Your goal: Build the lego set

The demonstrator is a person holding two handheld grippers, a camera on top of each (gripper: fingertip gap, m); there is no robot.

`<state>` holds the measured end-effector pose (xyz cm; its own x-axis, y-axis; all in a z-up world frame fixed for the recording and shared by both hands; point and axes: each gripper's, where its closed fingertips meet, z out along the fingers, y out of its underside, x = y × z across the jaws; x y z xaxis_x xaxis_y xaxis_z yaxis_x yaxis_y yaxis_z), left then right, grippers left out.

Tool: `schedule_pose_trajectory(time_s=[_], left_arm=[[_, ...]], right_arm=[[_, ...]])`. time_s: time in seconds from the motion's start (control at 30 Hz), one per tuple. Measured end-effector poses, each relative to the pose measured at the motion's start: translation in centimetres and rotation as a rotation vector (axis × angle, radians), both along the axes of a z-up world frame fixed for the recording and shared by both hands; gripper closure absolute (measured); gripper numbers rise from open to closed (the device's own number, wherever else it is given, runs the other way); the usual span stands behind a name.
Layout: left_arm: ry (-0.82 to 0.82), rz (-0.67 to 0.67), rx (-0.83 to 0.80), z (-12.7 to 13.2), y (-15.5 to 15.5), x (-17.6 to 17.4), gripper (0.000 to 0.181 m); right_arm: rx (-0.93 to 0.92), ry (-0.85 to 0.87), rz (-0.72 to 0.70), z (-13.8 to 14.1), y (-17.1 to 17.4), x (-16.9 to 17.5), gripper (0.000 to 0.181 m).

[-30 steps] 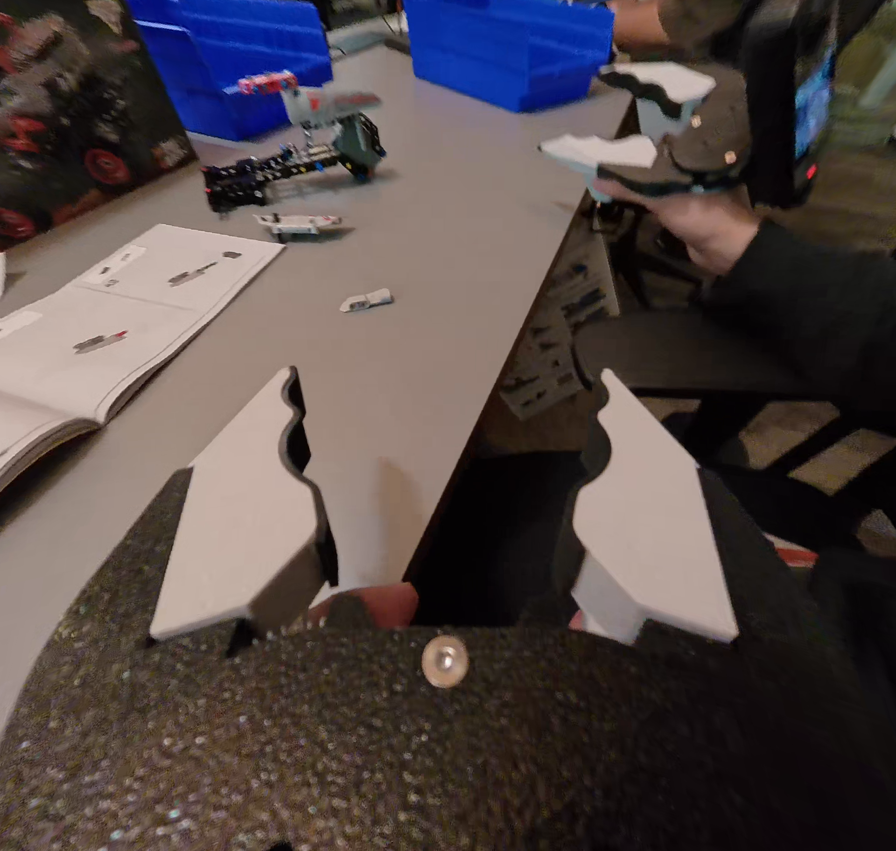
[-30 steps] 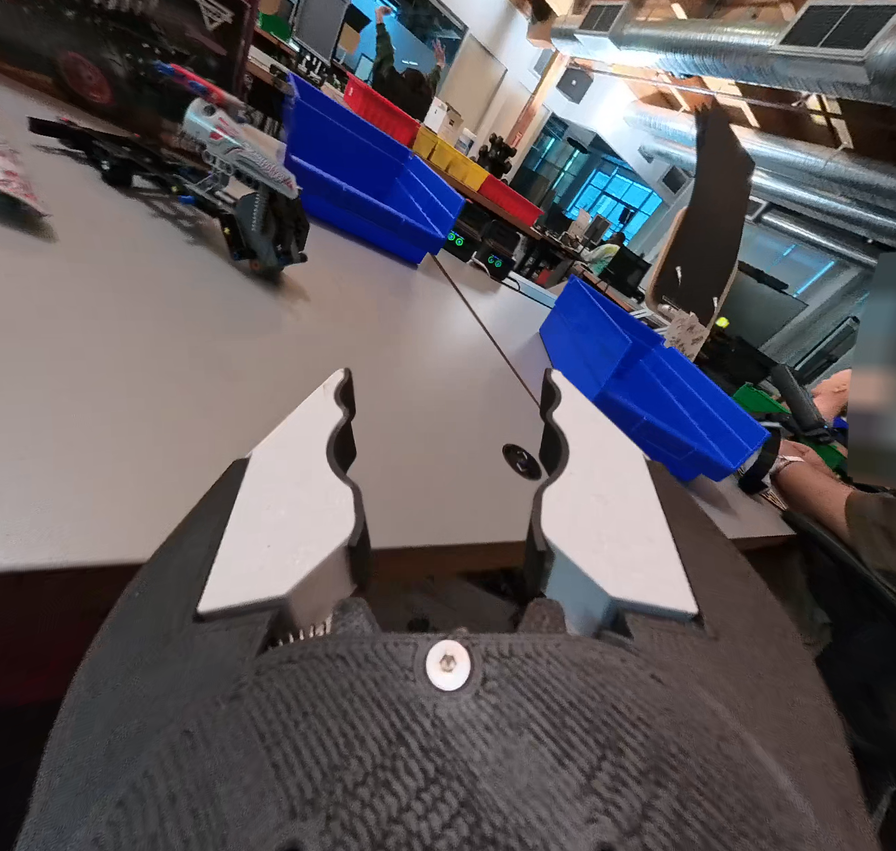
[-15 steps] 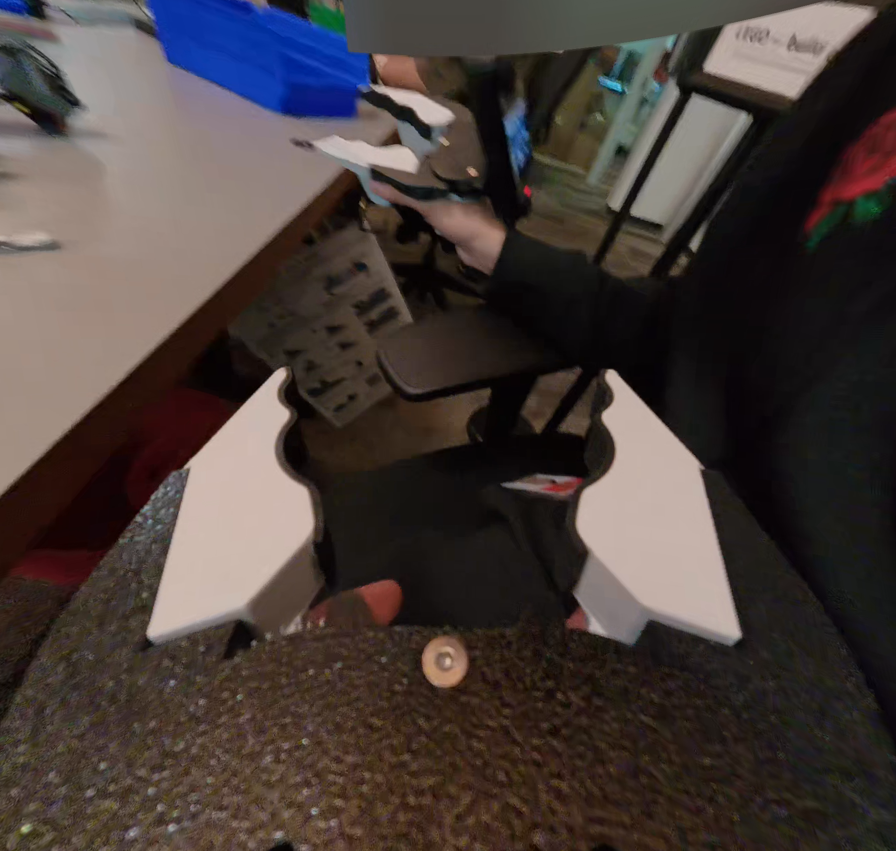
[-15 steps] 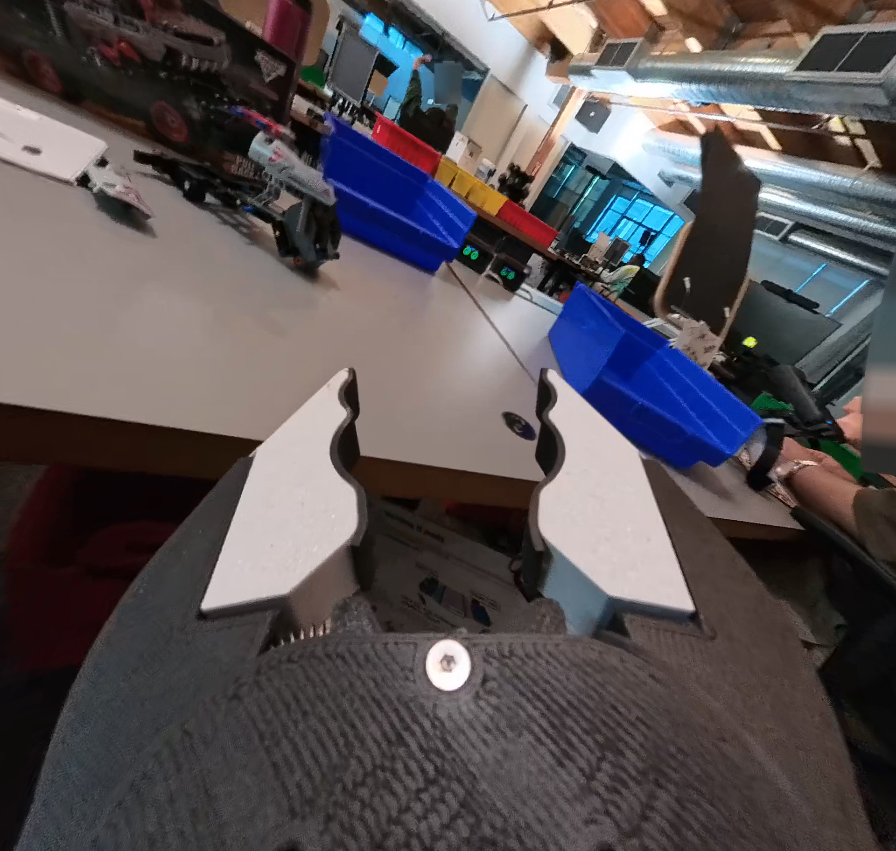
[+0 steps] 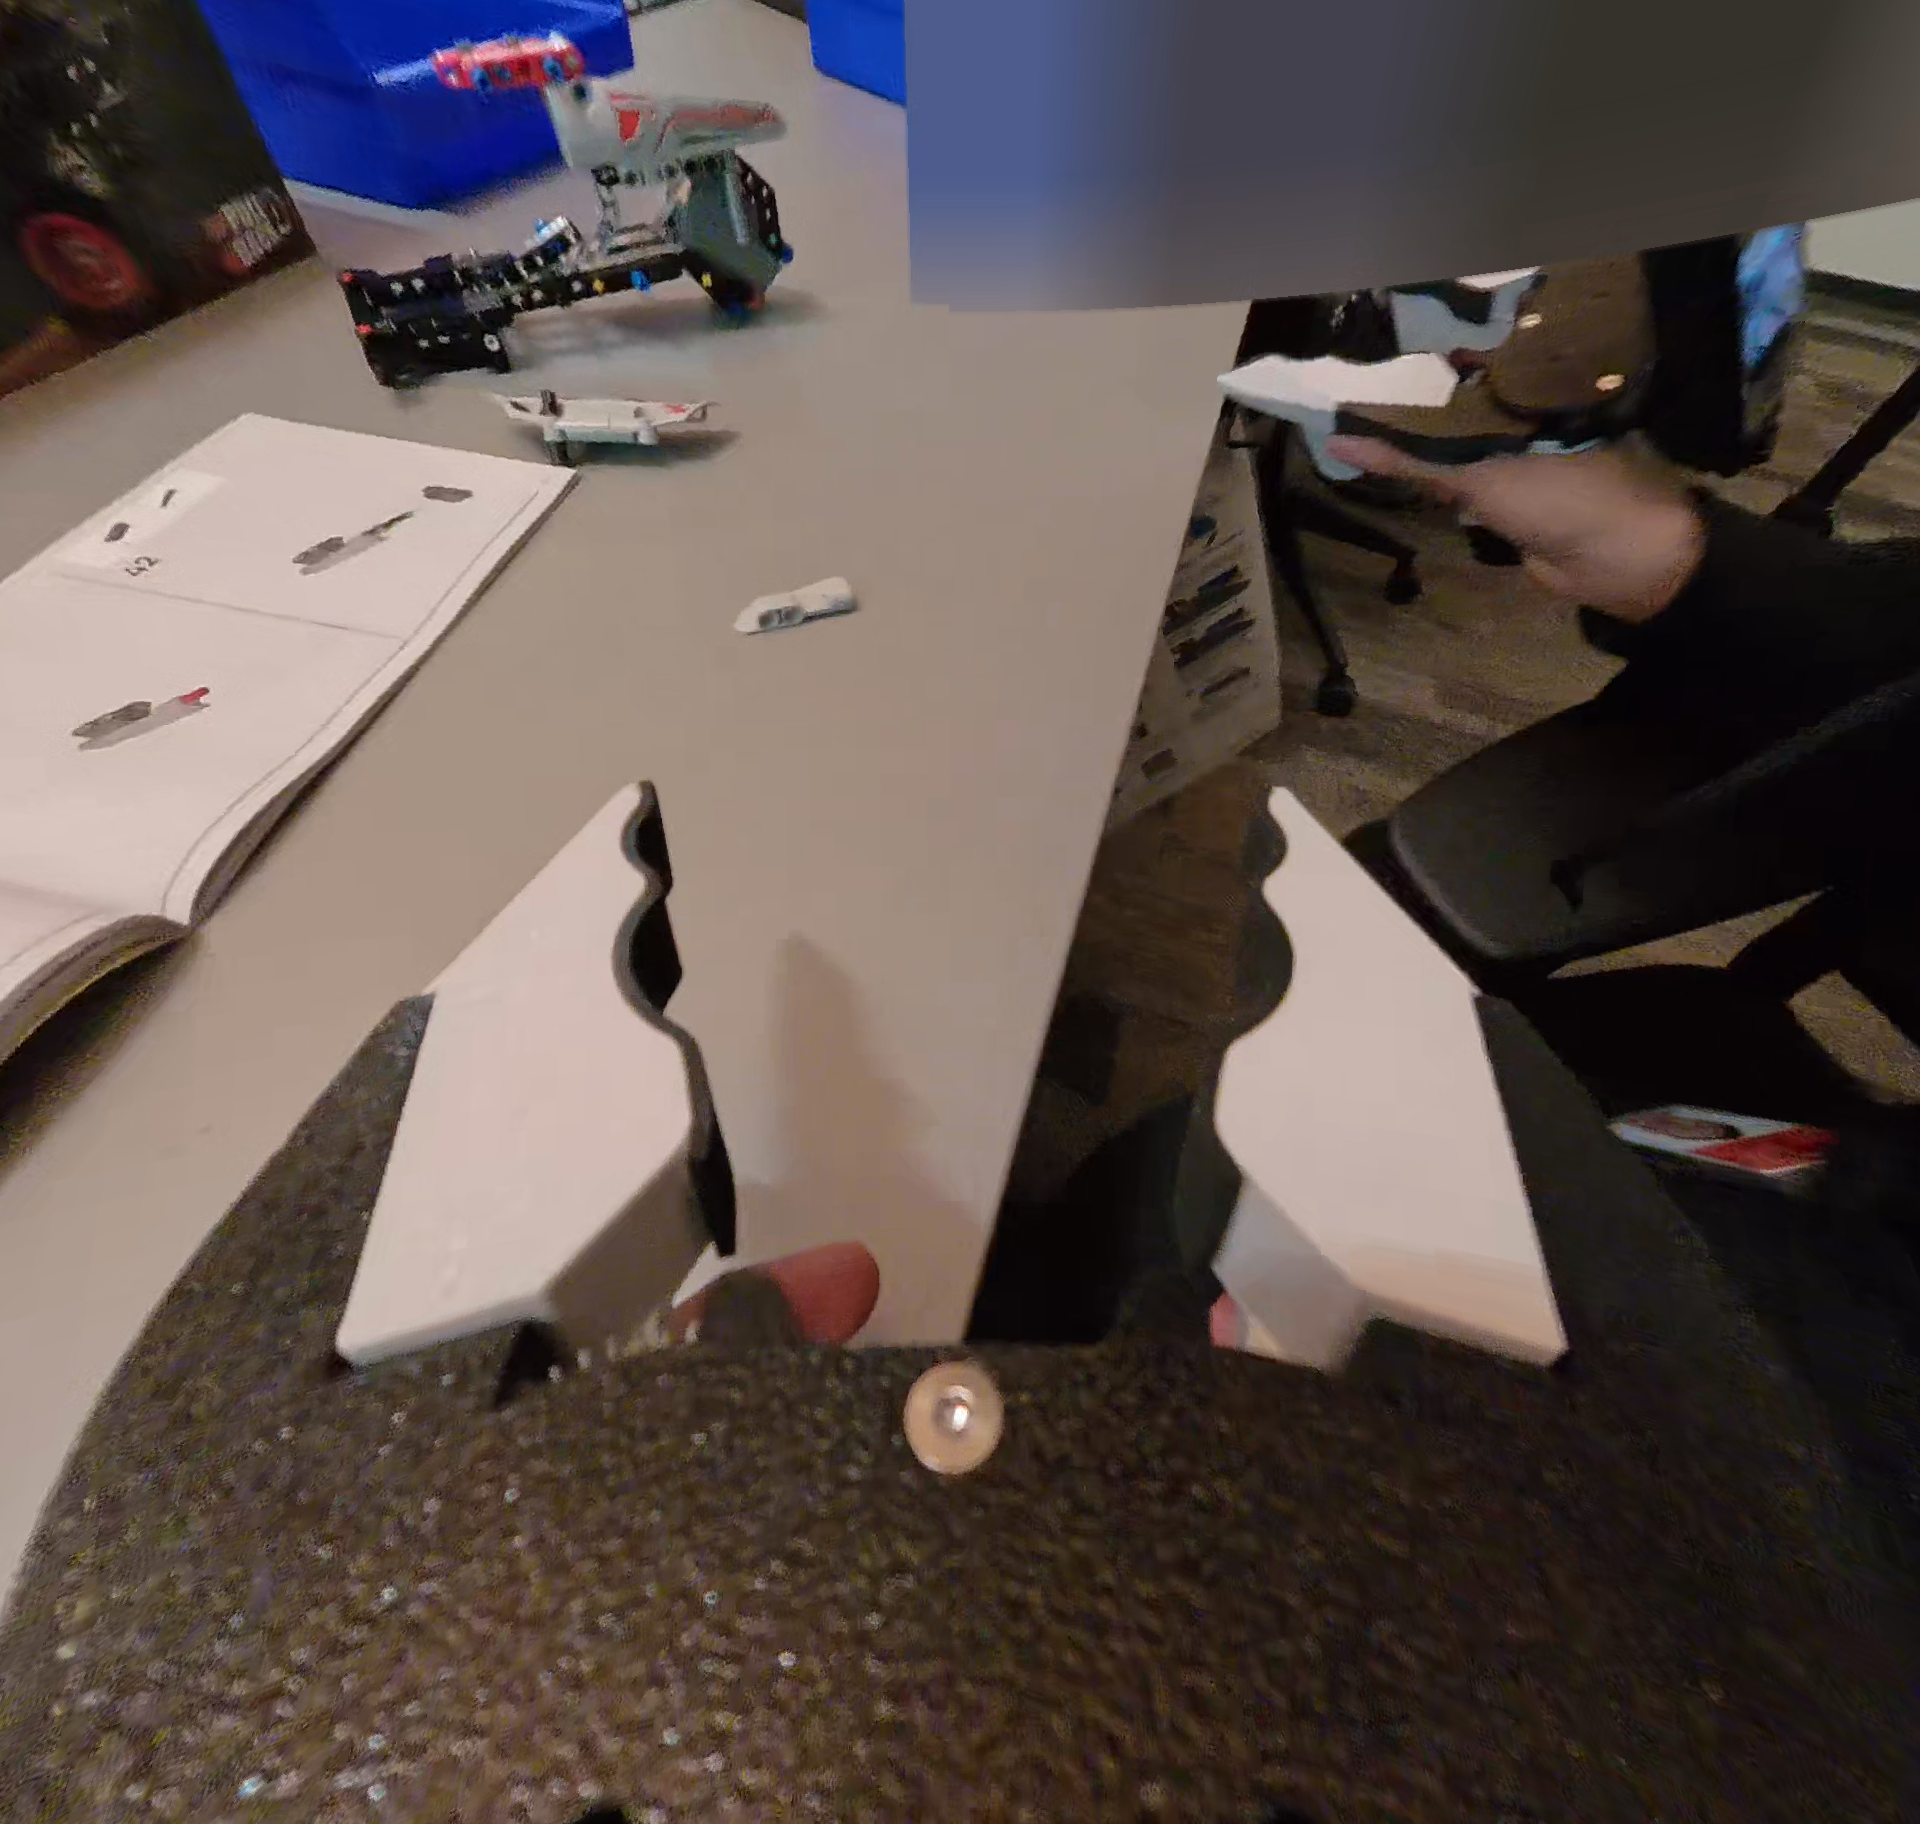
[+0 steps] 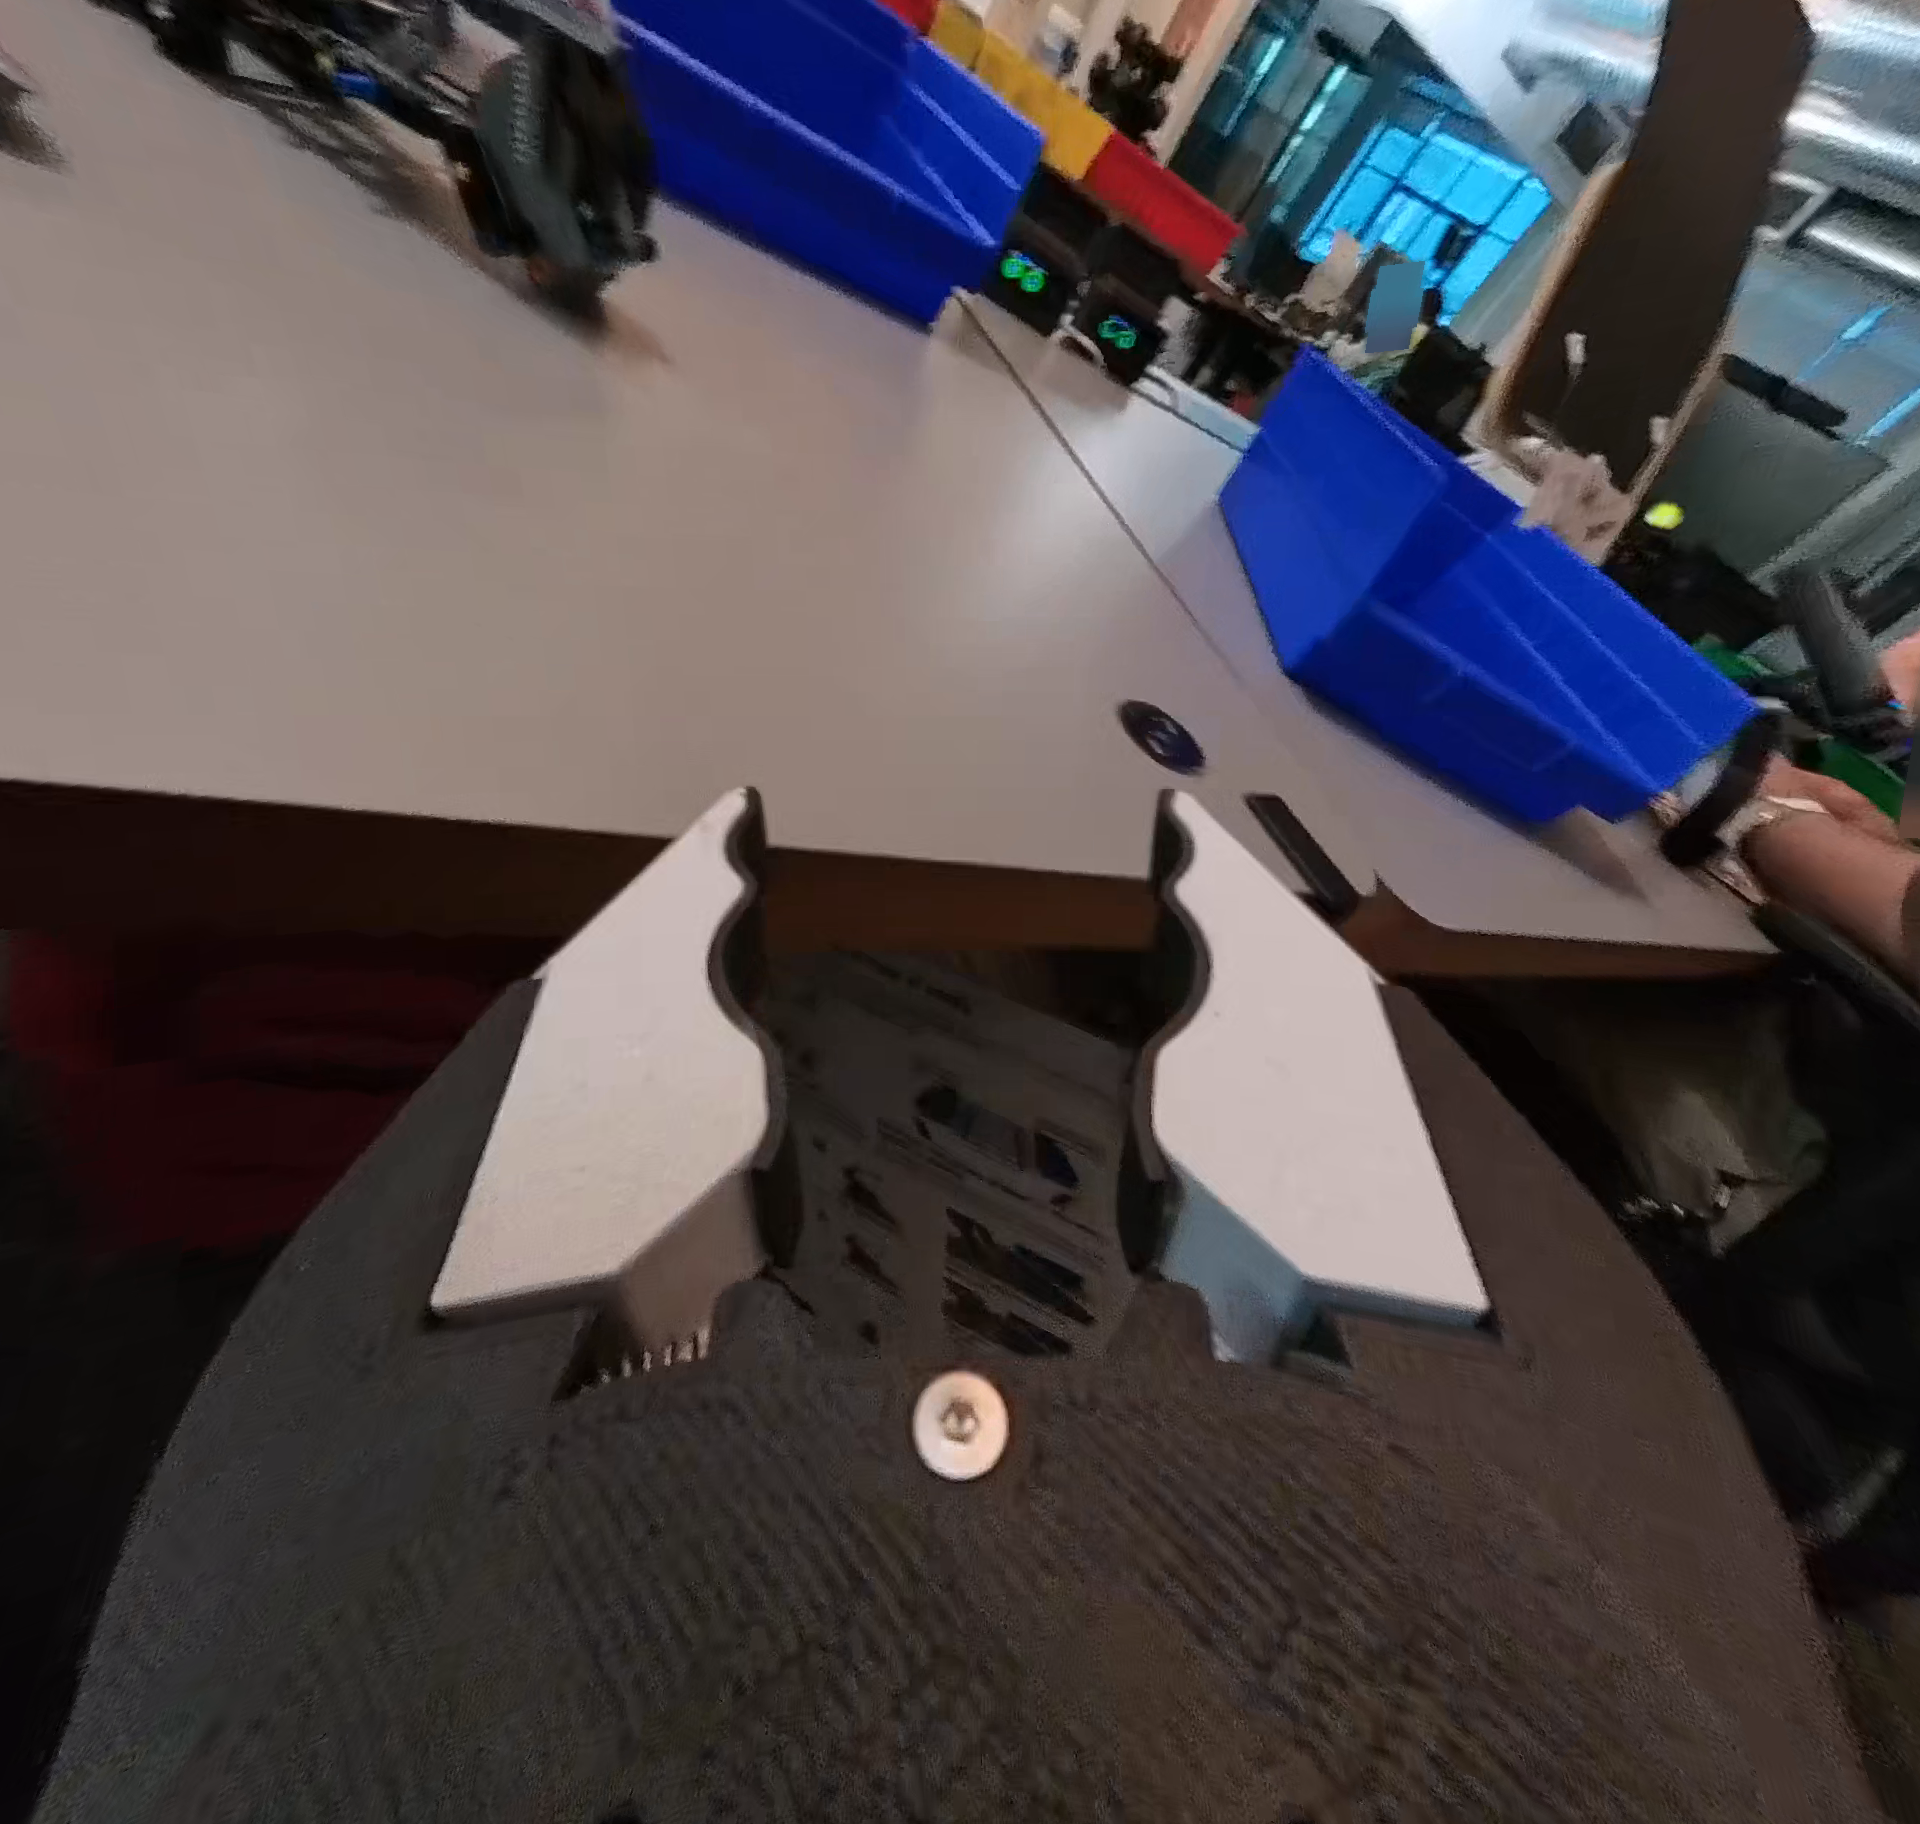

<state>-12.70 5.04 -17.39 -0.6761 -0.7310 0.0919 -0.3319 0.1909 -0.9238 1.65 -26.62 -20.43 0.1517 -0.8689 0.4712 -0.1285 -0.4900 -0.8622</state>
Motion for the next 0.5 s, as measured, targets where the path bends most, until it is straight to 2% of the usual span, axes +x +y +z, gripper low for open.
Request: schedule_pose_trajectory(time_s=[0.07, 0.13, 0.23, 0.37, 0.43, 0.5], left_arm=[[0.044, -0.034, -0.002, -0.8, -0.4, 1.2, 0.074], [0.153, -0.103, -0.077, -1.2, -2.1, 1.6, 0.078], [0.156, -0.240, -0.226, 0.5, -5.0, 1.3, 0.088], [0.269, -0.447, -0.299, 0.3, -7.9, -0.7, 0.081], [0.315, -0.485, -0.334, 0.5, -8.9, -1.1, 0.081], [0.362, -0.502, -0.360, 1.0, -9.8, -1.4, 0.081]], right_arm=[[-0.053, -0.002, -0.035, -0.4, -1.9, -0.7, 0.111], [-0.133, 0.002, -0.062, -0.8, -3.6, -1.5, 0.112], [-0.224, -0.124, -0.065, 0.3, -5.7, -3.0, 0.114], [-0.297, -0.080, -0.172, -1.2, -10.8, -4.5, 0.110], [-0.329, -0.059, -0.201, -1.8, -12.8, -5.1, 0.109], [-0.325, -0.045, -0.260, -0.9, -14.7, -6.1, 0.108]])
